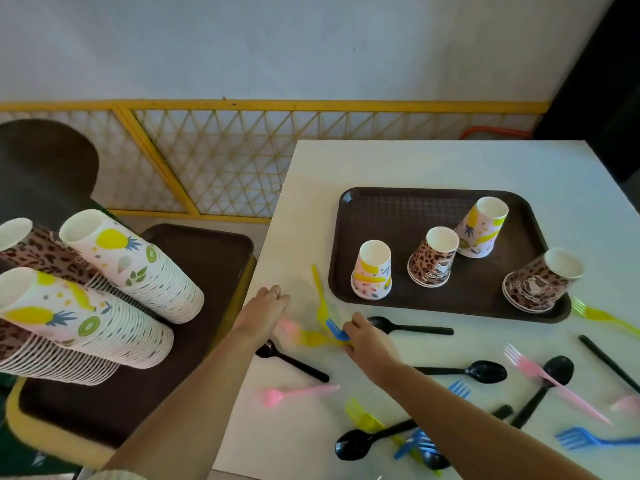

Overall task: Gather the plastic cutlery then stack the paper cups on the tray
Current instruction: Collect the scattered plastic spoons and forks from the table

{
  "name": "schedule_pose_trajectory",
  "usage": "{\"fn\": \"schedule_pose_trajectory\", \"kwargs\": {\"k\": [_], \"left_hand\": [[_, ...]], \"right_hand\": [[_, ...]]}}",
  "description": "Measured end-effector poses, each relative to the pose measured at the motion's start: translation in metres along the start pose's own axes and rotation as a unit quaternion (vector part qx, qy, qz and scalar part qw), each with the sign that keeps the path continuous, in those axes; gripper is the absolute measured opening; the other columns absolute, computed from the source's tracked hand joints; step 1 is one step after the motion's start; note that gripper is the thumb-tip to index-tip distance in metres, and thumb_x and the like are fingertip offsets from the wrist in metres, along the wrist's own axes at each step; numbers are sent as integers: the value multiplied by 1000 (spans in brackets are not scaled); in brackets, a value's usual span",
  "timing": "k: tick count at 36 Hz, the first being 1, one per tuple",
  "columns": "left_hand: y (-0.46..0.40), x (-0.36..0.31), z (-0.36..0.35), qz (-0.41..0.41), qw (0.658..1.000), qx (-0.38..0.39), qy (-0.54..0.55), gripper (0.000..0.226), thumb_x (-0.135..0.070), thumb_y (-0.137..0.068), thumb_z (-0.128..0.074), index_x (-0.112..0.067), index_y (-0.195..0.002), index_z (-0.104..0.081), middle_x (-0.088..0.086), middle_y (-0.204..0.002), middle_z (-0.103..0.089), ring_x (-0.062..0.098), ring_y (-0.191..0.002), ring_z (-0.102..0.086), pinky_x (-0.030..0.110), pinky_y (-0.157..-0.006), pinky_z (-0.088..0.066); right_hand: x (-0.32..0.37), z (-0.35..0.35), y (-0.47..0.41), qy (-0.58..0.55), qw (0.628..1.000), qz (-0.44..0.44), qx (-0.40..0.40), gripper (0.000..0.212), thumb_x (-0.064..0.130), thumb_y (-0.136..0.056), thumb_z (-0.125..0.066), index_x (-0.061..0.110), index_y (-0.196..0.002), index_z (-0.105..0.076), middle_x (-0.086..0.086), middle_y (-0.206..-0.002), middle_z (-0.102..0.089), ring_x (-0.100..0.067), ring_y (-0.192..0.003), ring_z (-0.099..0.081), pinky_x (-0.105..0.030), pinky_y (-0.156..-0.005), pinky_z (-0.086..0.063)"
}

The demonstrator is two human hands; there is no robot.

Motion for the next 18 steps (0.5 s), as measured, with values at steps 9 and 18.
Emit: {"fn": "schedule_pose_trajectory", "kwargs": {"k": [9, 18], "left_hand": [[-1, -1, -1, -106, 990, -45, -78, 47, 11, -58, -68, -15, -94, -51, -2, -98, -56, 21, -88, -51, 29, -60, -40], [-8, -1, -7, -177, 978, -13, -109, 41, 9, -80, -50, -11, -116, -46, 5, -121, -50, 23, -109, -46, 36, -85, -46]], "right_hand": [[-17, 10, 24, -107, 991, 8, -84, 26, 15, -86, -52, 9, -111, -54, -9, -110, -51, -34, -87, -57, -35, -69, -42], [-28, 28, 45, -134, 976, -99, -143, 30, 18, -89, -46, 14, -118, -48, -16, -102, -60, -32, -84, -57, -30, -67, -37]]}}
Point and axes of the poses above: each hand's wrist, its own y-axis away from the middle knuckle, its own z-axis out of the back of the hand, x = y × z, the point moved 6 cm from there along -y, towards the middle knuckle
